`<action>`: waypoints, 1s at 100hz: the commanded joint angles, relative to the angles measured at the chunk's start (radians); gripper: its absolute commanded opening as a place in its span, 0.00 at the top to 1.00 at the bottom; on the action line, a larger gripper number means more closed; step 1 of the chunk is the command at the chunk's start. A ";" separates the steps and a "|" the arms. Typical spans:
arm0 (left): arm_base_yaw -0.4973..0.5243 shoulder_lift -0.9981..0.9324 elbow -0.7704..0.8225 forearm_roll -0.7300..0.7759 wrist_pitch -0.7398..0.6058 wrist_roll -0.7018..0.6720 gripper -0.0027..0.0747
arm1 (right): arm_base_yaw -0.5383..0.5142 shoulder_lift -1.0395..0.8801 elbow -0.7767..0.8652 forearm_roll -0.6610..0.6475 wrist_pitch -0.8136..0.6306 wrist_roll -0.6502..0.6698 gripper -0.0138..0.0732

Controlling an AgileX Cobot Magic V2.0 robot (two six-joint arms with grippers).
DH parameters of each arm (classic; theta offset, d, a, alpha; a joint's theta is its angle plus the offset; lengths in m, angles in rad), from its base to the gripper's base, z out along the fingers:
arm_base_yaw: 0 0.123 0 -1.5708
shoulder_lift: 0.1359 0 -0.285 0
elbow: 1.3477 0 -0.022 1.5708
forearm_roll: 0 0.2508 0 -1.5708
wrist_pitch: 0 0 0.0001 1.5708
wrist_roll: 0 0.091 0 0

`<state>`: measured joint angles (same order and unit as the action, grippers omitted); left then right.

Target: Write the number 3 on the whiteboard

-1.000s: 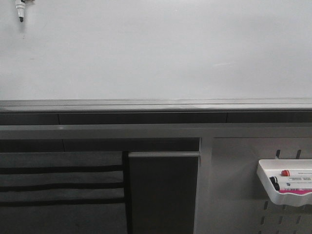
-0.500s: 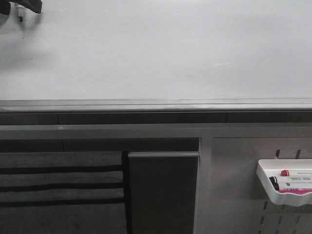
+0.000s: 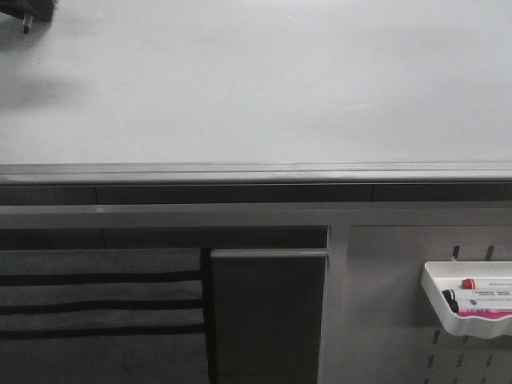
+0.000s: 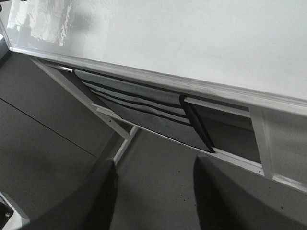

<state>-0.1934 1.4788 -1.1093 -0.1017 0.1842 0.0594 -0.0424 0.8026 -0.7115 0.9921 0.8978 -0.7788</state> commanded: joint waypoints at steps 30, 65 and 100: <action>-0.044 -0.201 -0.038 0.039 0.227 0.137 0.99 | -0.006 -0.002 -0.088 -0.009 0.012 -0.013 0.47; -0.330 -0.301 -0.038 -0.141 0.759 0.522 0.99 | 0.045 0.109 -0.299 -0.117 0.233 -0.068 0.47; -0.566 -0.301 -0.038 -0.313 0.823 0.770 0.99 | 0.450 0.306 -0.420 -0.379 0.251 -0.153 0.47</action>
<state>-0.7194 1.2029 -1.1100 -0.3735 1.0462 0.8056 0.3352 1.0807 -1.0767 0.6177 1.1694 -0.8874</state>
